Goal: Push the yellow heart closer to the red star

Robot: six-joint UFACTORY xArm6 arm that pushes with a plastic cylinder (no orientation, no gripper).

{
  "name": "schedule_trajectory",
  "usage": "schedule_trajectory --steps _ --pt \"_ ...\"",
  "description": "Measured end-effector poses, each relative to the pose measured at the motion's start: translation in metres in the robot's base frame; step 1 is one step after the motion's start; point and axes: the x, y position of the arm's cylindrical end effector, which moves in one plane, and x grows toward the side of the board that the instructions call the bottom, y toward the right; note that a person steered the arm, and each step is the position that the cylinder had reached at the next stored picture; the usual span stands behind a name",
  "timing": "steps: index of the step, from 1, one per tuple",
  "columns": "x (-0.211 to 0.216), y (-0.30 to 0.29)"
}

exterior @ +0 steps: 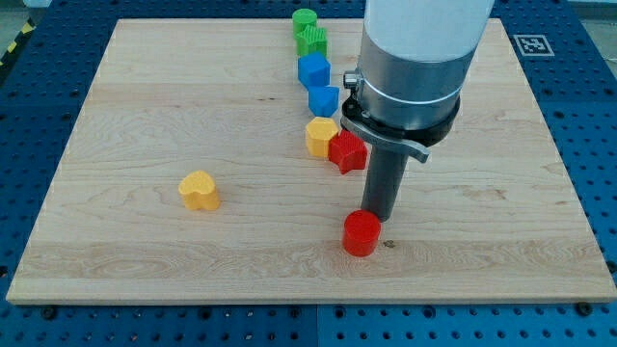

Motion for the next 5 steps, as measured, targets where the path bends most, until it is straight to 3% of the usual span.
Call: schedule_trajectory --steps 1,2,5 --pt "-0.001 -0.001" --pt "-0.027 -0.043" --pt "-0.073 -0.269"
